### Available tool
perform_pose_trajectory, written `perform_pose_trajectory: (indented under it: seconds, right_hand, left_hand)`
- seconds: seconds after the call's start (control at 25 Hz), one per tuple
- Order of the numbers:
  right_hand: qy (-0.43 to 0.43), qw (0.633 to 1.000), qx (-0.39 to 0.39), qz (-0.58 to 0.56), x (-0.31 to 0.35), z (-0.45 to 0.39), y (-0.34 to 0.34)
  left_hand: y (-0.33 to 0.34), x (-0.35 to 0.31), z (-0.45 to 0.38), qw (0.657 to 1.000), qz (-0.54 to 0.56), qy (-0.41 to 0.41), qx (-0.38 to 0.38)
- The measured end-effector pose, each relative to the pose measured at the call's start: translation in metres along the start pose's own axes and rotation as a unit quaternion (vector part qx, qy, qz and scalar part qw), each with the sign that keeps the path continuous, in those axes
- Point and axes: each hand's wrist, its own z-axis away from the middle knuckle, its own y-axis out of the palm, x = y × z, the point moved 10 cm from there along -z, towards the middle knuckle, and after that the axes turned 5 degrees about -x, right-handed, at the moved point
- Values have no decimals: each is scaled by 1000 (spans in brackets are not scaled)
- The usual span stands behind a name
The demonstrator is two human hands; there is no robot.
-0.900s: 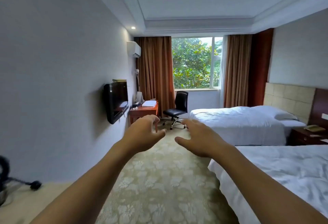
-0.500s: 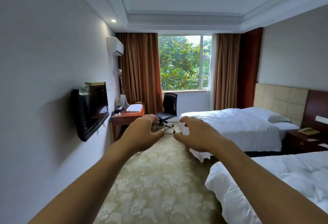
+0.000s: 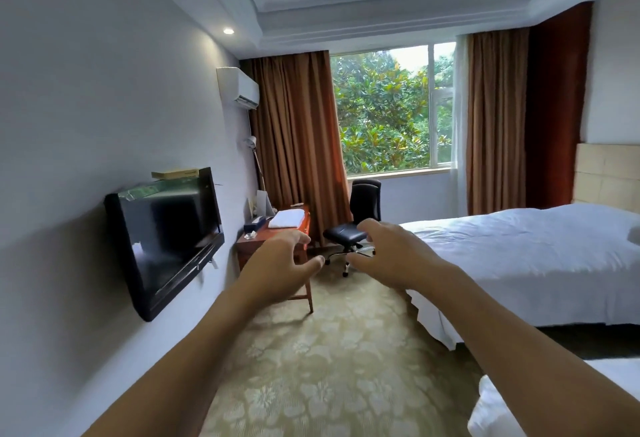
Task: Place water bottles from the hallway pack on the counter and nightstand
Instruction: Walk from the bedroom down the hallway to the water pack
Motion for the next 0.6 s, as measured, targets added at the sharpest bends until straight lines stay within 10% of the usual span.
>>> perform_pose_trajectory:
  seconds: [0.6]
  right_hand:
    - [-16,1000,2,6,-190,-390,108]
  left_hand:
    - [170,137,-401,1000,-12,5,-20]
